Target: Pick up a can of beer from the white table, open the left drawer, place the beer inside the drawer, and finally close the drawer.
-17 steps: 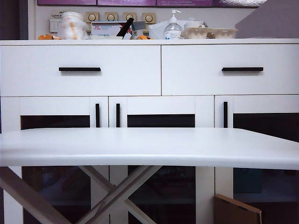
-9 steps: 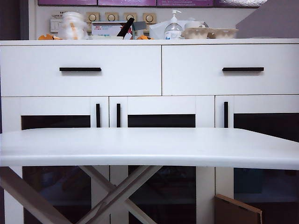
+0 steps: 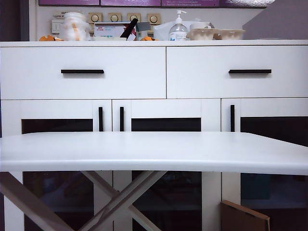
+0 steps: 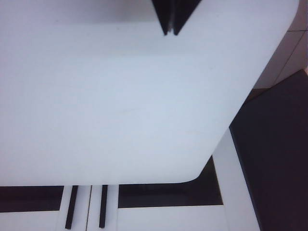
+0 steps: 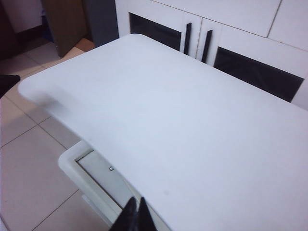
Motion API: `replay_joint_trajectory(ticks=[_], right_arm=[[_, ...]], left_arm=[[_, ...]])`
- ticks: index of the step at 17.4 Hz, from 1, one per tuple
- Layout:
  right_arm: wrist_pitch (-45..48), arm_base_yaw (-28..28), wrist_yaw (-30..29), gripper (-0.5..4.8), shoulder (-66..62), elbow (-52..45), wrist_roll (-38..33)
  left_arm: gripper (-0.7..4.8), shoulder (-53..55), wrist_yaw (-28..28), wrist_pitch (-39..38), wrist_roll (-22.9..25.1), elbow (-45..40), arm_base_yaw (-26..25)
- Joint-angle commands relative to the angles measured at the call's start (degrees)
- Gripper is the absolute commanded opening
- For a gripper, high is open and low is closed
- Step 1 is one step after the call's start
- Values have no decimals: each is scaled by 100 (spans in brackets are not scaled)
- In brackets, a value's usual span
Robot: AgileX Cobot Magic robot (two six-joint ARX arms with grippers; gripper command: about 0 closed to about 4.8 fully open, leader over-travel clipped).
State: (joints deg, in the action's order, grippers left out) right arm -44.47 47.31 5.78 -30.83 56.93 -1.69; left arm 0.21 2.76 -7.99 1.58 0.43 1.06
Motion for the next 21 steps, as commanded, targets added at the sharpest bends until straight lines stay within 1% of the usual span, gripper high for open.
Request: replay_joint_trajectory(ticks=[1, 11, 13, 14, 15, 16, 19, 20, 21], right_arm=[[98, 9, -15, -1, 9, 15, -22], [114, 9, -9, -1, 9, 4, -20], [264, -20, 199, -1, 11, -92, 61], [520, -157, 367, -1, 74, -262, 61], [911, -407, 490, -1, 162, -516, 61], [1480, -800, 461, -1, 321, -911, 61], [3574, -1947, 444, -1, 866, -2398, 59], [4083, -2201, 444, -1, 986, -2793, 59], [4402, -2398, 439, -1, 1108, -3112, 57]], left_arm=[[22, 2, -2, 76, -11, 11, -7], [22, 2, -4, 76, -11, 11, -4], [22, 2, -4, 76, -11, 11, -4], [22, 2, -4, 76, -11, 11, -4], [22, 2, -4, 76, -11, 11, -4], [22, 2, -4, 76, -11, 11, -4], [22, 2, -4, 79, -11, 11, -7], [22, 2, -4, 76, -11, 11, -7], [22, 2, -2, 76, -11, 11, -4]])
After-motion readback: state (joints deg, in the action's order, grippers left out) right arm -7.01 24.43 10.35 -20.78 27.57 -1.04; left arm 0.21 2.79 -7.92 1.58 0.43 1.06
